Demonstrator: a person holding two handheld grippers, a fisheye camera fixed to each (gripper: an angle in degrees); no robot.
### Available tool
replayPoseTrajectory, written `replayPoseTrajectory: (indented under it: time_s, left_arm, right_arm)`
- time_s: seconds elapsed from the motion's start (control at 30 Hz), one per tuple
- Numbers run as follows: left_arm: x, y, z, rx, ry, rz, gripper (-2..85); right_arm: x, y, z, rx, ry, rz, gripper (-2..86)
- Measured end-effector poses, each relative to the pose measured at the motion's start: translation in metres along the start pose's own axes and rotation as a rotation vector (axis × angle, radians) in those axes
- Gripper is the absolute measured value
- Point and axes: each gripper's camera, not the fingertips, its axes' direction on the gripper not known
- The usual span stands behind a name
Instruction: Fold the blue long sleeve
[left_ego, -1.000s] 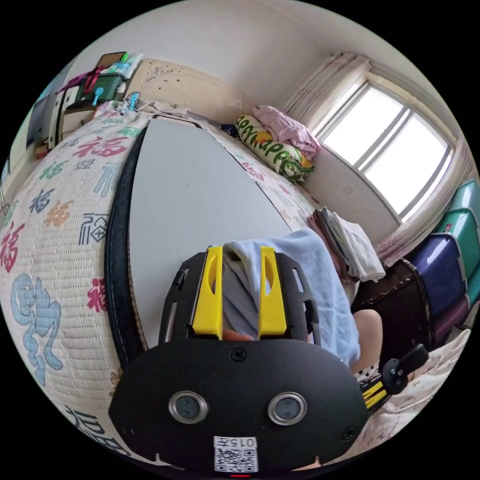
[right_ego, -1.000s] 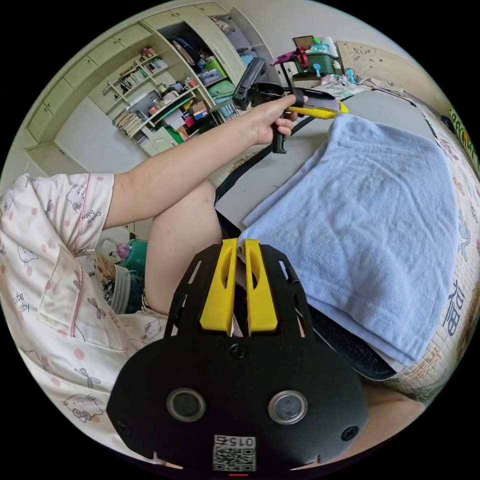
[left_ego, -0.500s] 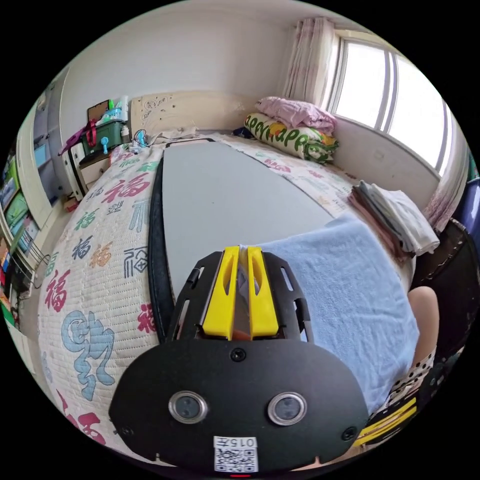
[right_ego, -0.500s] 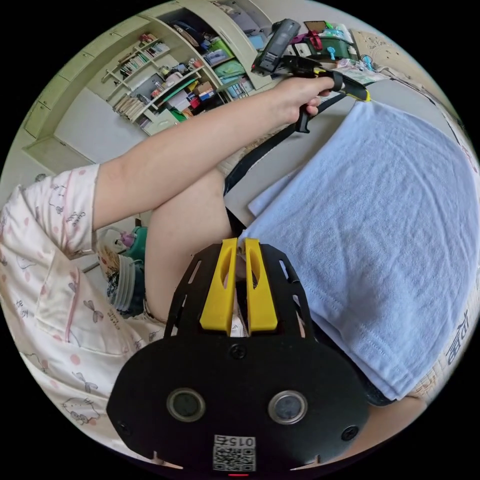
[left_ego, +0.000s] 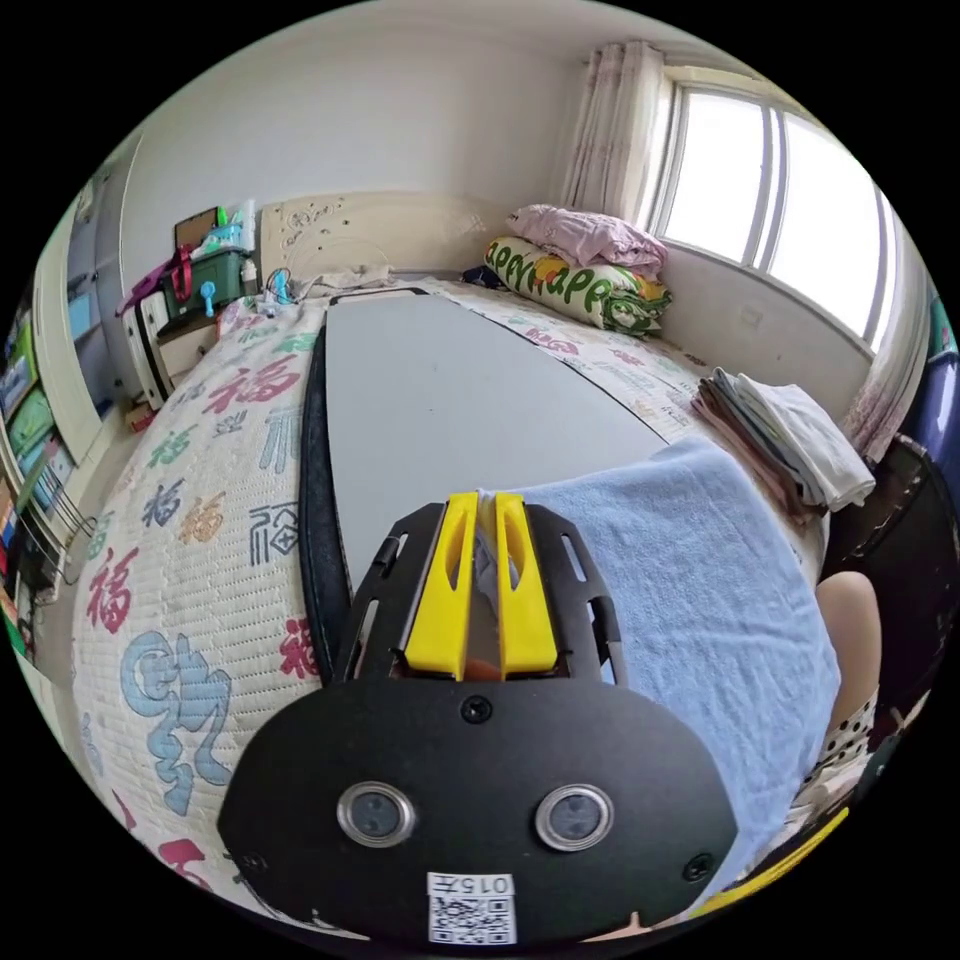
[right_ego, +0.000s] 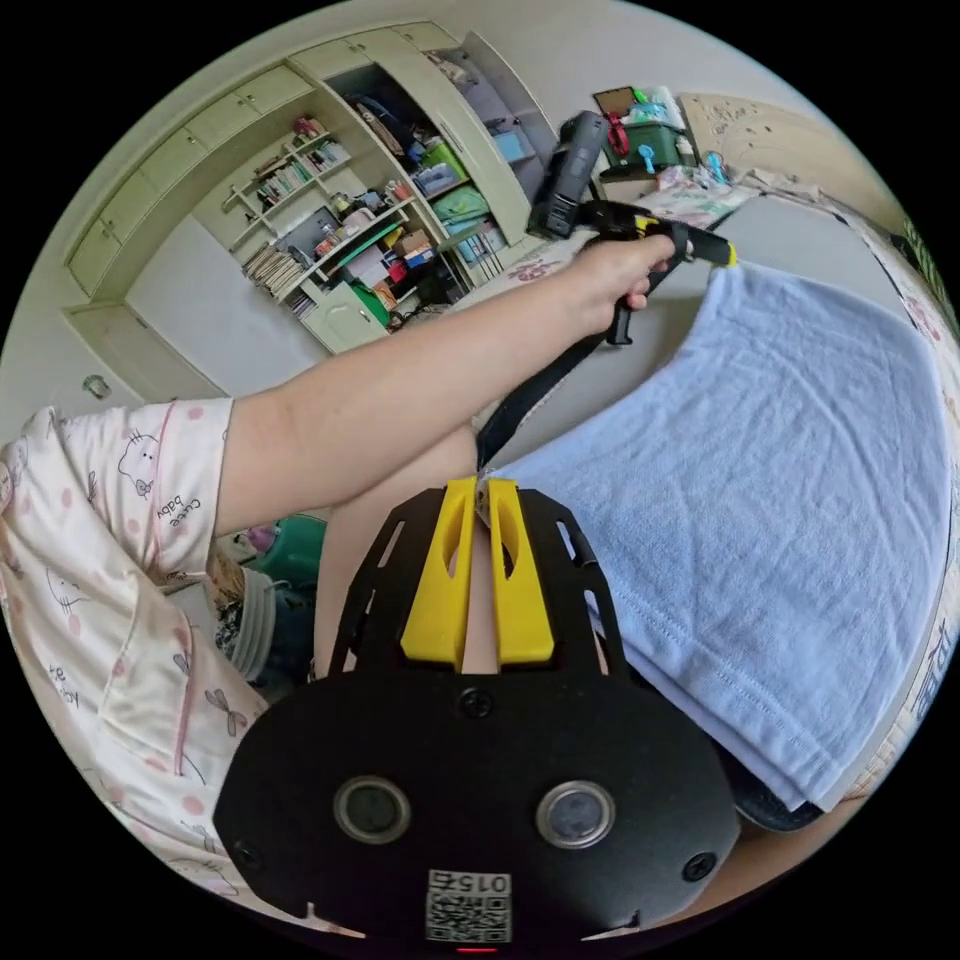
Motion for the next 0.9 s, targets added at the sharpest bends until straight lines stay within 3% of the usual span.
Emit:
replayPoseTrajectory:
  time_s: [0.1,0.33,0.4,0.5,0.7,0.8,0.9]
  left_arm:
    - [0.009,-0.008,-0.005,0.020,0.000,-0.009,1.5]
    - [0.045,-0.062,-0.017,0.071,0.035,0.109,1.6]
    - [0.051,-0.074,-0.006,0.057,0.011,0.129,1.6]
    - [0.053,-0.075,0.045,-0.098,-0.028,0.146,1.7]
    - [0.061,-0.079,0.069,-0.112,-0.015,0.122,2.2]
    - [0.060,-0.090,0.077,-0.134,0.012,0.077,2.8]
    - [0.065,-0.094,0.079,-0.122,0.010,0.054,3.7]
  right_arm:
    - [-0.007,-0.006,0.013,-0.034,0.019,-0.043,1.1]
    - [-0.005,-0.013,-0.002,0.137,0.012,-0.033,0.9]
    - [-0.007,-0.024,0.017,0.071,0.072,-0.058,0.9]
    - [0.018,-0.039,0.072,-0.158,0.090,0.030,0.9]
    - [0.021,-0.037,0.079,-0.133,0.069,0.011,0.9]
    - [0.029,-0.037,0.081,-0.185,-0.104,0.038,0.3]
    - [0.027,-0.025,0.064,-0.166,-0.129,0.046,0.4]
